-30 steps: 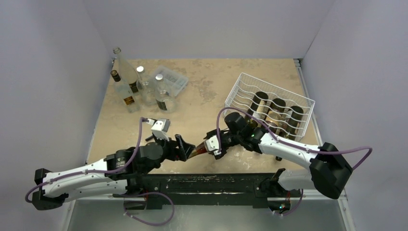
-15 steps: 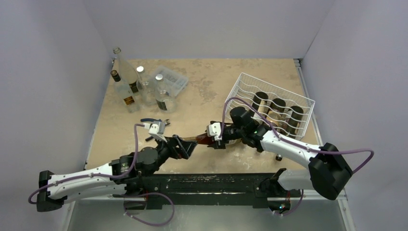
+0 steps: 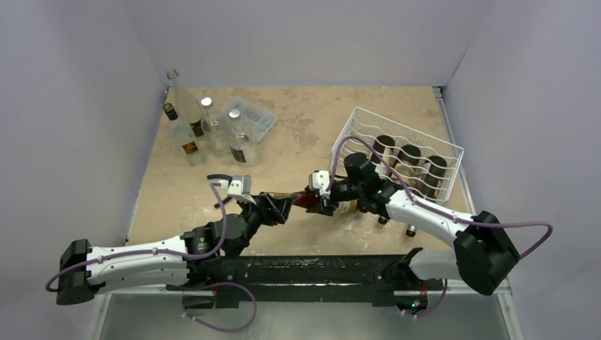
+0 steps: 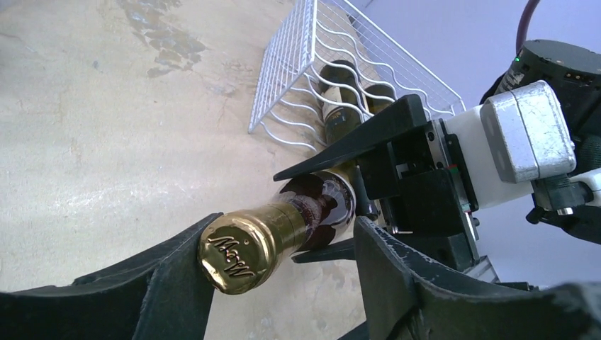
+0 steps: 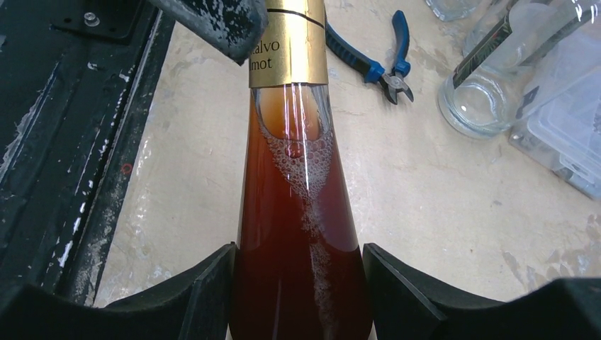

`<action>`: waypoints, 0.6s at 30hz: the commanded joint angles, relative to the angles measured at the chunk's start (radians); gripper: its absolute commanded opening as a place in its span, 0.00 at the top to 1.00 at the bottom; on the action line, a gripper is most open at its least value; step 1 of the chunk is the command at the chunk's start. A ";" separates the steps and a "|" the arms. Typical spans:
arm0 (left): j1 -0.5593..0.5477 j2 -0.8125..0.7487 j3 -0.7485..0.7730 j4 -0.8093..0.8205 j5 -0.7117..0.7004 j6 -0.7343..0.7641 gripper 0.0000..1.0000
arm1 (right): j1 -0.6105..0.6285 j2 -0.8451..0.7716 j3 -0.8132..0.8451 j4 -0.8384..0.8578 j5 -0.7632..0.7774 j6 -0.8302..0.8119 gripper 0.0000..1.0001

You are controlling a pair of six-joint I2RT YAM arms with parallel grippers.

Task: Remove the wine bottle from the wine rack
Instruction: Pick up the wine bottle from the wine rack.

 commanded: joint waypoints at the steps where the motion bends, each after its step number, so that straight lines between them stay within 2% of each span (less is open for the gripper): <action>1: -0.007 0.029 0.000 0.128 -0.067 0.010 0.37 | -0.005 -0.028 0.059 0.100 -0.063 0.053 0.67; 2: -0.006 0.041 0.002 0.129 -0.076 0.010 0.39 | -0.005 -0.029 0.060 0.100 -0.063 0.055 0.67; 3: -0.006 0.050 0.006 0.130 -0.086 0.010 0.47 | -0.004 -0.028 0.059 0.100 -0.063 0.055 0.67; 8: -0.006 0.087 0.012 0.148 -0.122 0.020 0.68 | -0.008 -0.027 0.059 0.100 -0.068 0.057 0.67; 12: -0.006 0.099 0.017 0.170 -0.118 0.068 0.95 | -0.009 -0.030 0.060 0.096 -0.087 0.057 0.68; 15: -0.006 0.092 0.018 0.190 -0.112 0.115 1.00 | -0.008 -0.032 0.064 0.090 -0.093 0.063 0.63; 18: -0.006 0.079 0.028 0.186 -0.106 0.158 1.00 | -0.010 -0.036 0.067 0.079 -0.103 0.066 0.47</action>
